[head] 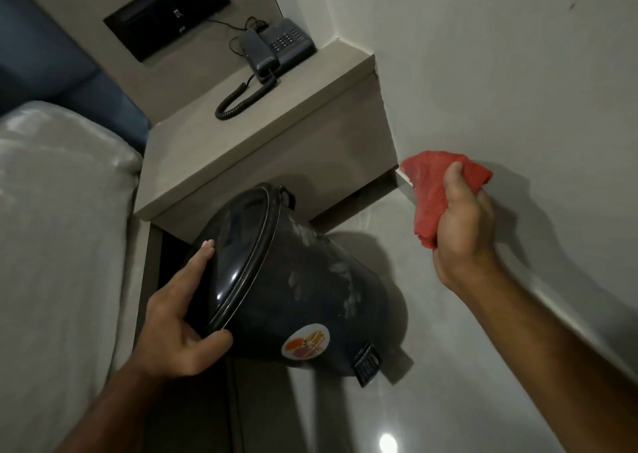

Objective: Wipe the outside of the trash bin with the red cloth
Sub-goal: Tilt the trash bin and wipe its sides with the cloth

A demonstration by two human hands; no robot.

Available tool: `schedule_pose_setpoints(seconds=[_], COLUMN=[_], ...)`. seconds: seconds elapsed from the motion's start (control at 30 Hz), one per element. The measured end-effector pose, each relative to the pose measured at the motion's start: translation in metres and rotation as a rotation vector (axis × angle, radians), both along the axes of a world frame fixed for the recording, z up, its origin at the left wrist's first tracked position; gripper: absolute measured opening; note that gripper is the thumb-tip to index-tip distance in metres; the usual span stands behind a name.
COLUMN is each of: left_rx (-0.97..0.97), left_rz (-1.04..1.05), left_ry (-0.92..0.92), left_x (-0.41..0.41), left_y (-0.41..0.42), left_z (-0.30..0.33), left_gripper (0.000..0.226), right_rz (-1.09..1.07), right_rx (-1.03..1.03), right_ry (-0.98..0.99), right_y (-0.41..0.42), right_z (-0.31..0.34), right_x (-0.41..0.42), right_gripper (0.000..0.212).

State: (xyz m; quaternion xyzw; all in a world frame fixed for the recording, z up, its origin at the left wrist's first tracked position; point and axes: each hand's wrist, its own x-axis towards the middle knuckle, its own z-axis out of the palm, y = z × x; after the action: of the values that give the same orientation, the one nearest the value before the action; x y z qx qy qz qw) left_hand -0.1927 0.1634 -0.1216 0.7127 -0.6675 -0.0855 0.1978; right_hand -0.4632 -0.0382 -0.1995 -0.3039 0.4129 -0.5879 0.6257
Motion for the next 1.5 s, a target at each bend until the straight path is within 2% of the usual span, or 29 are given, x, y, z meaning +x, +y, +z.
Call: schedule_pose_setpoints(seconds=[0.2,0.37,0.47,0.6,0.67,0.73,0.87,0.97,1.07,1.2,1.23,1.4,1.5], left_rx=[0.012,0.244,0.258,0.253,0.192,0.104,0.018,0.117,0.292,0.214,0.182,0.182,0.215], left_rz=[-0.001,0.066,0.138,0.241,0.231,0.258,0.329,0.249,0.252,0.300,0.305,0.210,0.202], left_ry=[-0.016,-0.154,-0.212,-0.428,-0.440,-0.344,-0.086,0.048,-0.001,-0.001,-0.005,-0.203,-0.174], left_x=[0.016,0.015,-0.009,-0.036,-0.037,-0.034,-0.035,-0.039,-0.041,-0.042,-0.043,-0.024,-0.009], left_y=[0.019,0.010,-0.016,-0.041,-0.041,-0.035,-0.025,-0.020,-0.017,-0.018,-0.016,-0.001,0.012], left_z=[0.000,0.020,0.018,0.015,0.017,0.016,0.003,-0.013,-0.029,-0.035,-0.035,-0.034,-0.037], left_gripper=[0.107,0.121,0.123,0.098,0.081,0.064,0.041,0.018,0.016,0.023,0.028,0.074,0.080], right_rz=[0.031,0.032,0.041,0.097,0.090,0.054,0.099,0.201,0.233,0.167,0.144,0.059,0.073], right_rx=[-0.007,0.020,0.040,0.033,0.029,0.036,0.061,0.027,-0.009,-0.071,-0.074,-0.076,-0.070], right_ry=[0.020,0.050,0.045,0.010,-0.017,-0.041,0.004,0.009,0.071,0.120,0.112,0.043,0.003], right_y=[0.008,0.008,0.011,0.016,0.014,0.012,0.014,0.020,0.031,0.048,0.052,0.066,0.071], right_z=[-0.003,-0.007,-0.007,-0.005,-0.005,-0.005,-0.013,-0.017,-0.024,-0.035,-0.034,-0.032,-0.029], right_x=[0.005,0.006,0.010,0.013,0.012,0.009,0.010,0.016,0.024,0.033,0.035,0.041,0.045], right_gripper=[0.030,0.026,0.032,0.059,0.056,0.048,0.049,0.051,0.060,0.023,0.019,0.022,0.026])
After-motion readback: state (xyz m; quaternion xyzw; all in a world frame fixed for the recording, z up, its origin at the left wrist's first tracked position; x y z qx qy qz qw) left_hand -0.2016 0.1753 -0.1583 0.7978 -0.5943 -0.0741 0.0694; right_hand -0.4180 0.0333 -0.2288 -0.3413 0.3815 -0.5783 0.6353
